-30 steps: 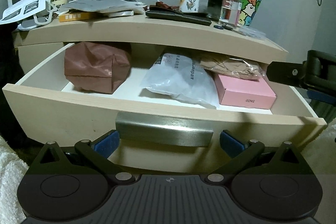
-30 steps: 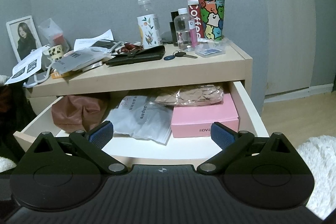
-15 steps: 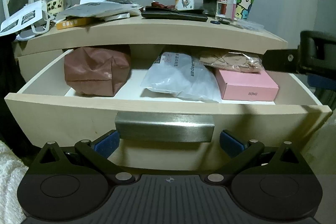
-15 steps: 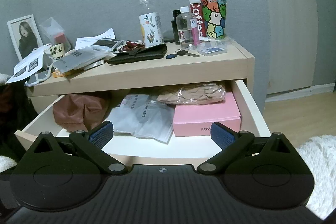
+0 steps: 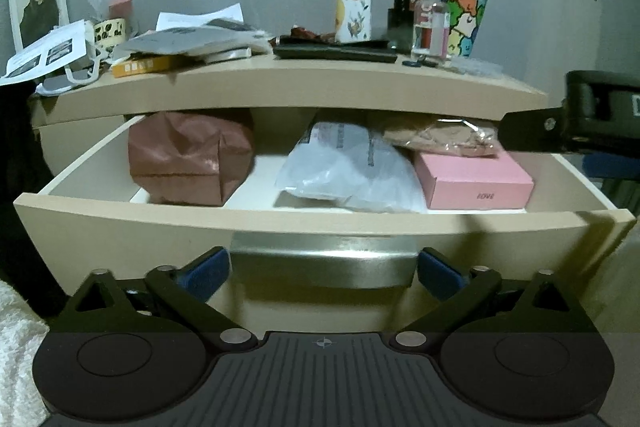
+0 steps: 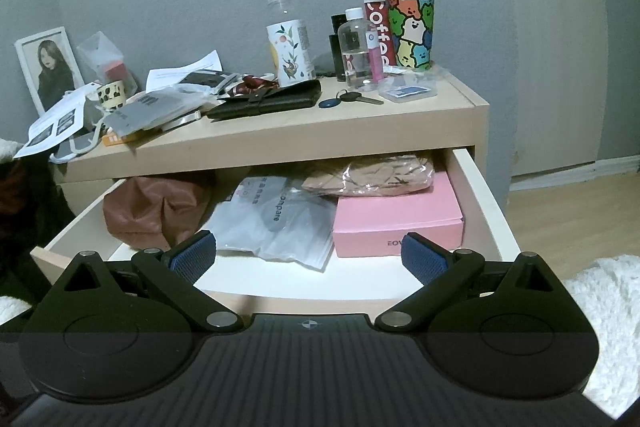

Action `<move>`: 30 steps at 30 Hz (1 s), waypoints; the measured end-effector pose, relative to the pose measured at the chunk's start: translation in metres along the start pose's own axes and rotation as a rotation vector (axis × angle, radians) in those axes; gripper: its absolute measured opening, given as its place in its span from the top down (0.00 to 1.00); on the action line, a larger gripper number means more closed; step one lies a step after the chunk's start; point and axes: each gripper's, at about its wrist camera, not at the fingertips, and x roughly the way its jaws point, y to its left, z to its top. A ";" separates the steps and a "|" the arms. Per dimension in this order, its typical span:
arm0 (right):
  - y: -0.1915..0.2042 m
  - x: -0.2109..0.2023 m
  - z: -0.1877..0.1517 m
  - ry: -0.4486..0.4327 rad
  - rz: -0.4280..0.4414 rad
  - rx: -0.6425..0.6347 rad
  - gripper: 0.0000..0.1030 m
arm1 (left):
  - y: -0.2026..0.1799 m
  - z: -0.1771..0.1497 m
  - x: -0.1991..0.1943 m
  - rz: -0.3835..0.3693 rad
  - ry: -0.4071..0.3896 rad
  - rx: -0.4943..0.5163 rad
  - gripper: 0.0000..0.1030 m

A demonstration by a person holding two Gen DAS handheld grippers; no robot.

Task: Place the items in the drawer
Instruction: 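Move the left tool to the drawer's metal handle, then push the top drawer shut by its front with the left tool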

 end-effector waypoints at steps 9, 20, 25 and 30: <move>0.002 0.001 0.000 0.001 0.008 -0.003 0.01 | 0.000 0.002 0.002 -0.002 0.003 -0.005 0.05; 0.000 0.000 0.000 -0.004 0.006 0.016 0.01 | 0.002 0.011 0.019 -0.012 0.019 -0.020 0.05; -0.004 0.001 0.001 -0.002 0.002 0.032 0.01 | 0.001 0.017 0.033 -0.013 0.013 -0.017 0.05; -0.007 0.002 0.002 -0.001 -0.003 0.049 0.01 | 0.000 0.031 0.052 -0.014 0.025 -0.015 0.05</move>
